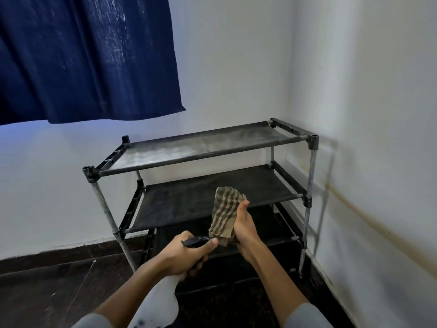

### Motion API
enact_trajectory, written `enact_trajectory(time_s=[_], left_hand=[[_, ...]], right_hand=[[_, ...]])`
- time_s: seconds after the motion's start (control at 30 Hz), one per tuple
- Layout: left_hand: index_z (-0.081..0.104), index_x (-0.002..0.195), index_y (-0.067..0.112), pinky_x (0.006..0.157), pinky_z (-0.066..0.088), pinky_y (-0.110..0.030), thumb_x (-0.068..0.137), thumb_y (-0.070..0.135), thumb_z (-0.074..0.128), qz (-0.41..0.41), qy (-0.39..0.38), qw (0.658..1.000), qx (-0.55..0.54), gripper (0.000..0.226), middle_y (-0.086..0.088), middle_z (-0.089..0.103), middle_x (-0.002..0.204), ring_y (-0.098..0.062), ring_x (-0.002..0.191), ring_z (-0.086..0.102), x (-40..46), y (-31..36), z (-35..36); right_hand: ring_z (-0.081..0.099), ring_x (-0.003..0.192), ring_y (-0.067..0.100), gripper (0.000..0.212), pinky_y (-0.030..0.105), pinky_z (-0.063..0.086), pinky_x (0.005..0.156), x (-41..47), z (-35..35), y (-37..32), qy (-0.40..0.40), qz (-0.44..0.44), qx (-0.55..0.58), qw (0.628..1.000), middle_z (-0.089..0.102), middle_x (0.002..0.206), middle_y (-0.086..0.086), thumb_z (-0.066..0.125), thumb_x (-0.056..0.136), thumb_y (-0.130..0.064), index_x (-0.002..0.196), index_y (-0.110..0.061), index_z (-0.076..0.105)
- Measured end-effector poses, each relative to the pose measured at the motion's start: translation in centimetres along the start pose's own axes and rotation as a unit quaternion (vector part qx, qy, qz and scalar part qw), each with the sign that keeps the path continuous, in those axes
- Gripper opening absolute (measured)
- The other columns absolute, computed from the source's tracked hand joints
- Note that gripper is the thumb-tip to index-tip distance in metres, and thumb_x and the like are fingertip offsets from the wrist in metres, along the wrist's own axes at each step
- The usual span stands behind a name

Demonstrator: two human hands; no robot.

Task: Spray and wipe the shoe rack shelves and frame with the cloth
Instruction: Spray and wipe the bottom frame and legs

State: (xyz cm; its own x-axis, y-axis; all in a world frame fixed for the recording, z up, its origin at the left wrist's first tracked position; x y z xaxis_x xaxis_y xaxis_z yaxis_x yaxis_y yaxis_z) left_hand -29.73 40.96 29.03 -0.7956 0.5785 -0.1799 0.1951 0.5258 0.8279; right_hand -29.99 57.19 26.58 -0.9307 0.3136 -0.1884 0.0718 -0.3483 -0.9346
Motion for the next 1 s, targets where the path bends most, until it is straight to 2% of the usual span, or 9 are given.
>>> enact_trajectory(time_s=[0.23,0.37,0.47,0.53,0.6,0.7,0.8,0.9,1.0], left_hand=[[0.062,0.057,0.021,0.058,0.050,-0.034,0.078,0.073,0.055,0.041,0.008,0.997,0.057,0.056,-0.003,0.064,0.057,-0.017,0.054,0.061,0.4,-2.9,-2.0],[0.064,0.065,0.013,0.062,0.047,-0.019,0.084,0.067,0.049,0.062,0.051,0.997,0.001,0.060,-0.007,0.066,0.068,-0.013,0.063,0.062,-0.7,-6.7,-3.8],[0.064,0.068,0.005,0.076,0.052,-0.046,0.090,0.061,0.048,0.051,0.151,0.984,-0.084,0.062,-0.021,0.064,0.073,-0.038,0.075,0.063,-1.0,-11.5,-5.5],[0.059,0.062,0.001,0.080,0.049,-0.056,0.086,0.065,0.052,0.018,0.234,0.958,-0.162,0.069,-0.026,0.058,0.065,-0.042,0.070,0.057,-1.2,-15.1,-6.4],[0.058,0.063,0.002,0.064,0.050,-0.044,0.074,0.076,0.056,-0.020,0.284,0.938,-0.197,0.074,-0.026,0.055,0.064,-0.039,0.063,0.055,-0.7,-18.7,-6.9],[0.057,0.070,0.000,0.040,0.046,-0.027,0.105,0.036,0.034,-0.048,0.312,0.926,-0.209,0.055,-0.025,0.057,0.074,-0.024,0.050,0.059,-0.8,-23.1,-6.5],[0.066,0.073,0.012,0.043,0.048,-0.030,0.090,0.065,0.044,0.009,0.334,0.926,-0.174,0.060,-0.014,0.069,0.082,-0.037,0.051,0.052,-0.9,-25.2,-6.0],[0.066,0.071,0.015,0.044,0.047,-0.031,0.072,0.084,0.048,-0.014,0.359,0.913,-0.196,0.071,-0.010,0.072,0.083,-0.051,0.060,0.048,-0.9,-26.6,-6.0],[0.065,0.068,0.018,0.043,0.046,-0.030,0.067,0.088,0.048,-0.034,0.375,0.902,-0.211,0.072,-0.007,0.071,0.076,-0.043,0.057,0.050,-0.9,-28.2,-5.8]], right_hand=[[0.056,0.118,0.019,0.073,0.040,0.046,0.102,1.3,1.3,4.2,-0.037,0.037,0.021,0.998,0.056,0.134,0.006,0.023,0.086,-0.065,0.140,-0.020,0.041],[0.056,0.117,0.020,0.071,0.045,0.046,0.101,2.0,2.6,9.6,-0.049,0.099,0.023,0.994,0.054,0.133,0.001,0.026,0.083,-0.067,0.140,-0.027,0.039],[0.055,0.116,0.021,0.052,0.046,0.043,0.103,2.7,3.1,14.1,-0.004,0.124,0.029,0.992,0.054,0.129,-0.001,0.031,0.094,-0.055,0.138,-0.029,0.041],[0.051,0.117,0.015,0.044,0.033,0.040,0.103,3.4,3.3,16.3,0.046,0.077,-0.038,0.995,0.052,0.127,-0.004,0.038,0.096,-0.047,0.136,-0.027,0.043],[0.050,0.114,0.015,0.034,0.025,0.037,0.095,4.2,4.0,17.6,0.089,-0.041,-0.159,0.982,0.049,0.120,-0.005,0.043,0.097,-0.039,0.126,-0.024,0.049],[0.048,0.112,0.021,0.034,0.024,0.035,0.097,5.0,7.6,18.6,0.112,-0.257,-0.315,0.907,0.046,0.121,0.006,0.050,0.095,-0.030,0.122,-0.009,0.054],[0.045,0.121,0.026,0.036,0.031,0.039,0.103,6.1,12.5,20.6,0.000,-0.418,-0.428,0.801,0.048,0.128,0.012,0.061,0.089,-0.017,0.125,-0.012,0.058],[0.055,0.117,0.035,0.027,0.043,0.050,0.095,6.7,15.9,23.7,-0.129,-0.491,-0.567,0.649,0.062,0.121,0.011,0.059,0.086,-0.011,0.111,-0.016,0.067],[0.061,0.109,0.032,0.023,0.041,0.049,0.095,7.4,15.4,24.6,-0.158,-0.530,-0.597,0.582,0.069,0.108,0.006,0.047,0.091,-0.015,0.097,-0.016,0.069]])
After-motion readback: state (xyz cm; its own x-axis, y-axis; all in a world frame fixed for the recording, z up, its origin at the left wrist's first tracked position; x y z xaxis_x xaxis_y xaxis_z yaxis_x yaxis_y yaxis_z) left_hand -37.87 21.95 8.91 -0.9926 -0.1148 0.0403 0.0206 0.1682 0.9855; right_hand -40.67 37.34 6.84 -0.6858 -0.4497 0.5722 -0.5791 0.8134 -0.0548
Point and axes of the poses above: each hand's wrist, its own x-axis towards the middle knuckle, its own z-axis out of the palm, y = z × x, the point moved 4 cm from there along x, towards the middle knuckle
